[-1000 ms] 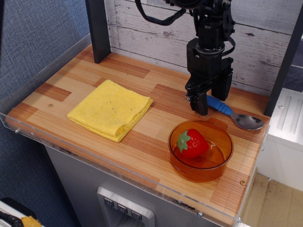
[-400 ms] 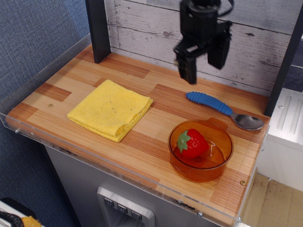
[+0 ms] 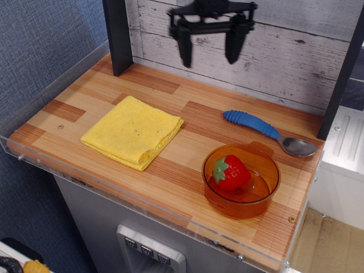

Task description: Move the blue spoon behind the orange pot

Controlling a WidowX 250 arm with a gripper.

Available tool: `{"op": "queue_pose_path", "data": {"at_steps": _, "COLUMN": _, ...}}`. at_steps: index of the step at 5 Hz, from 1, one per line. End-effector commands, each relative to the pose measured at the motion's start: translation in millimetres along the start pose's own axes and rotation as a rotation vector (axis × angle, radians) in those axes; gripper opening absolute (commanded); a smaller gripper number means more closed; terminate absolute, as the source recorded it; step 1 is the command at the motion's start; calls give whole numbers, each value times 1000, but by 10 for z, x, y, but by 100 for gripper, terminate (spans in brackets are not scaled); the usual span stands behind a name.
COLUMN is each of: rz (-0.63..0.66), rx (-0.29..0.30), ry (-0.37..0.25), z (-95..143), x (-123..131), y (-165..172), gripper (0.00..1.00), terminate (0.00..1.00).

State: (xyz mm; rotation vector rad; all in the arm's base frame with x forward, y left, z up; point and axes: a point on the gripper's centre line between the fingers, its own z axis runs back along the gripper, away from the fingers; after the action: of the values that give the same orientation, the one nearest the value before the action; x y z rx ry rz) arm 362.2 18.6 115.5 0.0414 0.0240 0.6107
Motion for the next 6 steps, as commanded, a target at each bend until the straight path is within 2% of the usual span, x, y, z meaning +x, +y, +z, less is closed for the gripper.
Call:
{"op": "queue_pose_path", "data": {"at_steps": 1, "rz": -301, "rx": 53, "ry": -91, "z": 337, "x": 318, "y": 585, "gripper": 100, "terminate": 0}}
{"op": "queue_pose_path", "data": {"at_steps": 2, "rz": -366, "rx": 86, "ry": -146, "z": 382, "x": 252, "y": 884, "gripper": 100, "terminate": 0}}
{"op": "queue_pose_path", "data": {"at_steps": 3, "rz": -384, "rx": 92, "ry": -154, "z": 356, "x": 177, "y": 1218, "gripper": 100, "terminate": 0}}
{"op": "queue_pose_path", "data": {"at_steps": 4, "rz": -335, "rx": 80, "ry": -152, "z": 251, "x": 160, "y": 1527, "gripper": 100, "terminate": 0}}
{"op": "queue_pose_path", "data": {"at_steps": 5, "rz": -276, "rx": 83, "ry": -93, "z": 56, "x": 177, "y": 1745, "gripper": 100, "terminate": 0}}
{"op": "queue_pose_path", "data": {"at_steps": 6, "rz": -276, "rx": 83, "ry": -93, "z": 56, "x": 177, "y": 1745, "gripper": 100, "terminate": 0}}
